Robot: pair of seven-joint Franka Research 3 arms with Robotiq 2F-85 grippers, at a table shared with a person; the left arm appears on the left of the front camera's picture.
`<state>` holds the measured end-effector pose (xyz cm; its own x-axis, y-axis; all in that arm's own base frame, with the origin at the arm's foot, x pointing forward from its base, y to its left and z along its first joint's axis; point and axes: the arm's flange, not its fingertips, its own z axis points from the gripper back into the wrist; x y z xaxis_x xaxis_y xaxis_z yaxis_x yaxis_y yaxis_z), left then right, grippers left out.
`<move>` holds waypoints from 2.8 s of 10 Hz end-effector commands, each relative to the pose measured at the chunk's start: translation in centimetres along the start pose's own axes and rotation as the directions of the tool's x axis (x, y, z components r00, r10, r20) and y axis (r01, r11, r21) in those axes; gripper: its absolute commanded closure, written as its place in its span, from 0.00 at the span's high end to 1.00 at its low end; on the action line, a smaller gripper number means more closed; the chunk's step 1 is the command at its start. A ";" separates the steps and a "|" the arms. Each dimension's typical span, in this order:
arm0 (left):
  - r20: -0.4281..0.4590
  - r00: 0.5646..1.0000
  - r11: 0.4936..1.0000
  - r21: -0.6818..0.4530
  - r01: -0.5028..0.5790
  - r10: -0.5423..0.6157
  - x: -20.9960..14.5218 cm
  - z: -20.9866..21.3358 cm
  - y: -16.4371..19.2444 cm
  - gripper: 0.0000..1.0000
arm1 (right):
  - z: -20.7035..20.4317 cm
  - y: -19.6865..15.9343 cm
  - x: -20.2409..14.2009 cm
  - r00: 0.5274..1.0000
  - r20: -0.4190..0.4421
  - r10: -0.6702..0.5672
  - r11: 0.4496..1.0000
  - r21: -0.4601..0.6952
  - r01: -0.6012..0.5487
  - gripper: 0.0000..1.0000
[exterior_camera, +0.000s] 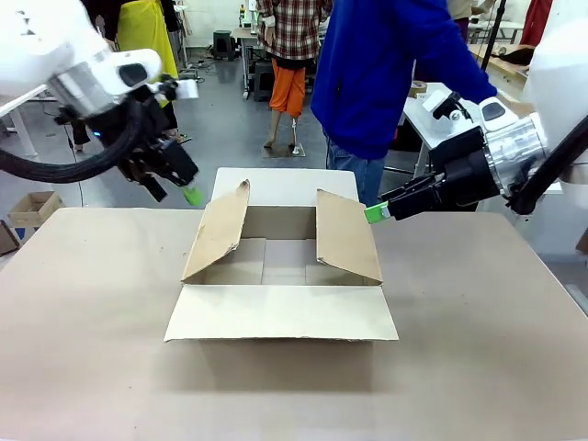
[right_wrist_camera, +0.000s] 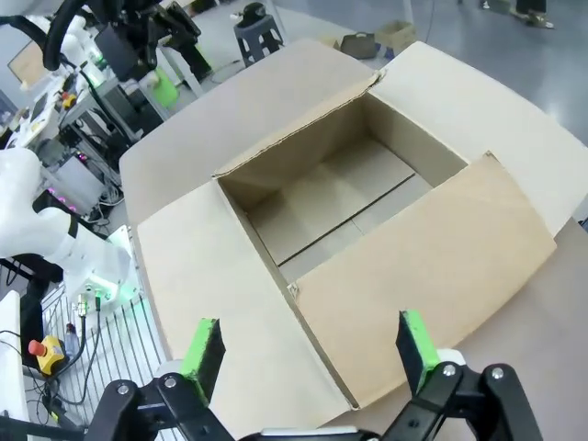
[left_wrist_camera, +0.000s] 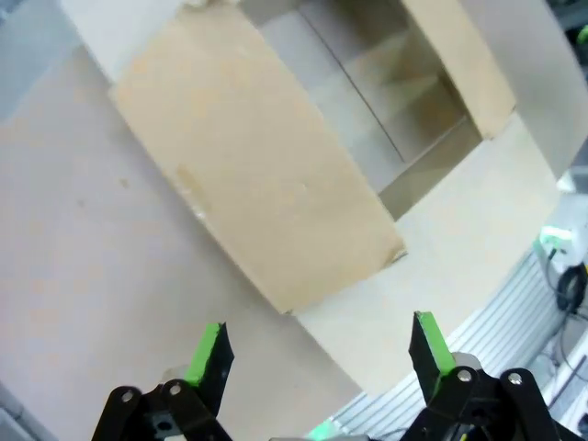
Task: Pack the gift set into the box.
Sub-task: Place both hands on the side flaps of the Package Box and spread them outward.
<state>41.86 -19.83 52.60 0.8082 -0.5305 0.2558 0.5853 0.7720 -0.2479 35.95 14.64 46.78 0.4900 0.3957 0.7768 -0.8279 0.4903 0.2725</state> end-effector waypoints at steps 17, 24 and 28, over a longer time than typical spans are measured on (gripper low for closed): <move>-0.041 0.951 0.725 0.657 -0.205 0.306 10.6 -6.5 -2.0 1.00 | 0.3 0.0 0.2 1.000 0.005 -0.012 1.000 0.002 0.012 1.00; -0.047 0.896 0.798 0.477 -0.368 0.441 4.4 -1.6 8.2 1.00 | 0.3 0.0 0.2 1.000 0.005 -0.012 1.000 0.002 0.012 1.00; -0.158 0.864 0.878 0.088 -0.471 0.479 -1.8 -4.2 15.3 1.00 | 0.3 0.0 0.2 1.000 0.005 -0.012 1.000 0.002 0.012 1.00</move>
<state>50.52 -9.87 45.87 0.9919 -0.1253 -0.0207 0.1212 0.9825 -0.1418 35.92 14.43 46.92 0.4901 0.3952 0.7769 -0.8277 0.4903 0.2728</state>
